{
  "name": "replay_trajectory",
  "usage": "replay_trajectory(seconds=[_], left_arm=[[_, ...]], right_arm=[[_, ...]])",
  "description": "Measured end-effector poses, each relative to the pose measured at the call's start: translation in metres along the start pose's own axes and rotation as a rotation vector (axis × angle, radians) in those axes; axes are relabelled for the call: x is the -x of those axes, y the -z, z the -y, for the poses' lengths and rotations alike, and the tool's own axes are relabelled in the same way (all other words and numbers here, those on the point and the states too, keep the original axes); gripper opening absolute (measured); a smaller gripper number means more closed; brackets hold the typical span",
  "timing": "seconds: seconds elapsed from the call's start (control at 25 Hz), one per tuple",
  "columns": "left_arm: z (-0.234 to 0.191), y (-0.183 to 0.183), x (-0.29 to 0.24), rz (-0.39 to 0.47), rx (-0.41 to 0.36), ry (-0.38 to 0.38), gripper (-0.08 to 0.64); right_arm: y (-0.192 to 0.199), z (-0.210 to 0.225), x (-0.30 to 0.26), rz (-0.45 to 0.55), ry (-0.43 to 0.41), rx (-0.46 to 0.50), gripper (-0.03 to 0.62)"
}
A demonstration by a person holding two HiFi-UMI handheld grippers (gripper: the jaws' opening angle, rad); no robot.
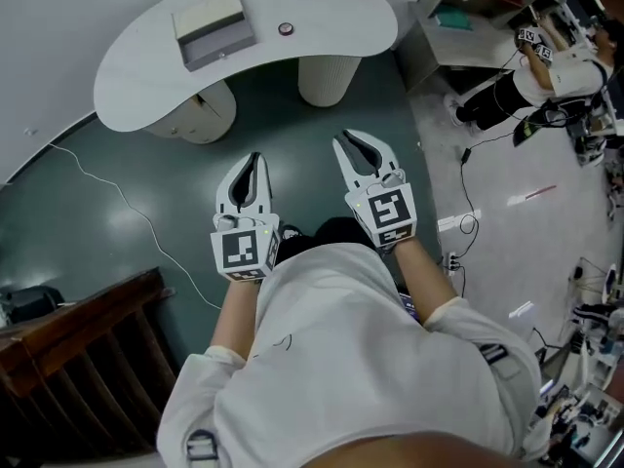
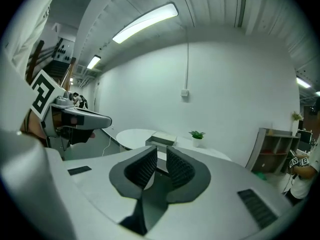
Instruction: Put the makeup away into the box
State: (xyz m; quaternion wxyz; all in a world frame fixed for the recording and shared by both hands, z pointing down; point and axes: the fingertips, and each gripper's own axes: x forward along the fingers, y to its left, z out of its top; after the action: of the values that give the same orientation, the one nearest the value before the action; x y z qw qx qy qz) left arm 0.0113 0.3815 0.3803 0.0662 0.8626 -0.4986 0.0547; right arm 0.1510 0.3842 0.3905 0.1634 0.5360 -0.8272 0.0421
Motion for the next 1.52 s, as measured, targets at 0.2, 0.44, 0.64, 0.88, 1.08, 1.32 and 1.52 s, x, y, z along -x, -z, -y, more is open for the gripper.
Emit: replay_trajectory(seconds=[0.2, 0.44, 0.64, 0.88, 1.08, 1.32, 1.52], left_arm=[[-0.021, 0.014, -0.012, -0.031, 0.035, -0.001, 0.023], [-0.049, 0.015, -0.057, -0.059, 0.041, -0.041, 0.023], [-0.069, 0.004, -0.122, -0.071, 0.023, -0.074, 0.023], [-0.089, -0.014, -0.199, -0.093, 0.028, -0.109, 0.022], [-0.09, -0.016, -0.249, -0.12, 0.044, -0.129, 0.023], [-0.107, -0.004, -0.279, -0.172, 0.053, -0.163, 0.022], [-0.134, 0.003, -0.298, -0.199, 0.072, -0.172, 0.023]], right_arm=[[0.006, -0.001, -0.032, -0.043, -0.012, 0.004, 0.069], [0.0, 0.028, -0.084, -0.053, -0.039, -0.003, 0.081], [-0.011, 0.069, -0.14, -0.043, -0.081, 0.014, 0.087], [-0.032, 0.118, -0.204, -0.042, -0.145, 0.024, 0.094], [-0.036, 0.151, -0.241, -0.042, -0.194, 0.023, 0.098], [-0.018, 0.168, -0.278, -0.097, -0.239, 0.009, 0.107], [-0.013, 0.17, -0.312, -0.137, -0.251, 0.013, 0.114]])
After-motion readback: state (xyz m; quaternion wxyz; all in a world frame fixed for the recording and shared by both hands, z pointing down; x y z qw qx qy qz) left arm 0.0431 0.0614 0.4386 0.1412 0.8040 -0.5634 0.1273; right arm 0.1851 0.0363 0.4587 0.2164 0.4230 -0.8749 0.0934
